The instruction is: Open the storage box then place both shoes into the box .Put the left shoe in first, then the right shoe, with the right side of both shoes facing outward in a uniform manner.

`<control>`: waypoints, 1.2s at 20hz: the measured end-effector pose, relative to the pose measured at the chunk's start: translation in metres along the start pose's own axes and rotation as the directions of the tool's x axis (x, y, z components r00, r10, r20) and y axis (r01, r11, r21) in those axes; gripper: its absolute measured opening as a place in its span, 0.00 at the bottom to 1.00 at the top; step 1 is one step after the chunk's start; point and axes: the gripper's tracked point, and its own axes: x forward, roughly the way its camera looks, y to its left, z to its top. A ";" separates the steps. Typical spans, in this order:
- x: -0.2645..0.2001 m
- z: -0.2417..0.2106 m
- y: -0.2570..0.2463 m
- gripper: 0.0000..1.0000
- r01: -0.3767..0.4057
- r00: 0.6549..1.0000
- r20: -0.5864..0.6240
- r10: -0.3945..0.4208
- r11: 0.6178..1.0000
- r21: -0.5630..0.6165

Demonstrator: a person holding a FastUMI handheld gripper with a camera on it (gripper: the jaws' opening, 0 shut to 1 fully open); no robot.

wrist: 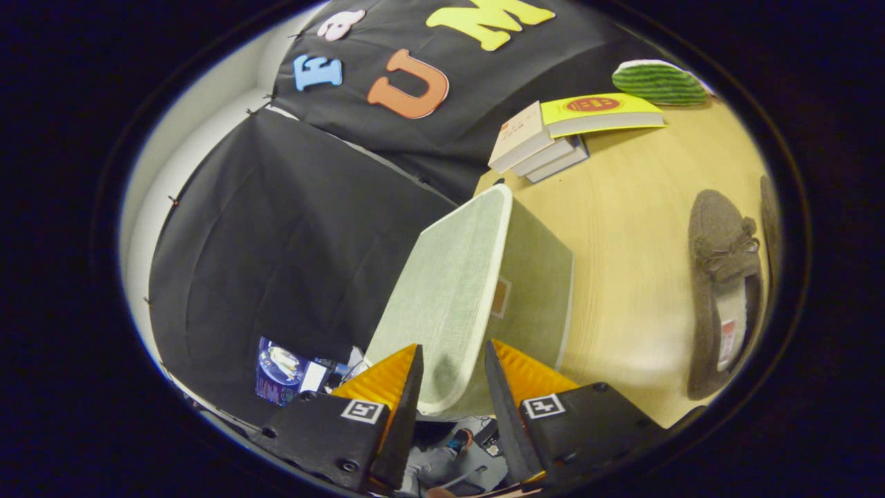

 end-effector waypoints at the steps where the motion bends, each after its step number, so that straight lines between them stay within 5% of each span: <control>1: 0.000 0.000 -0.002 0.53 0.009 1.000 -0.001 -0.009 1.000 0.004; 3: -0.003 0.000 -0.001 0.31 0.003 1.000 -0.002 -0.003 1.000 0.016; 7: -0.011 0.016 0.012 0.06 -0.023 0.999 0.028 0.022 0.999 0.049; 17: 0.000 0.042 0.150 0.06 -0.102 0.993 0.041 0.108 0.987 -0.125; 24: 0.051 0.025 0.228 0.06 -0.116 0.993 -0.022 0.115 0.936 -0.331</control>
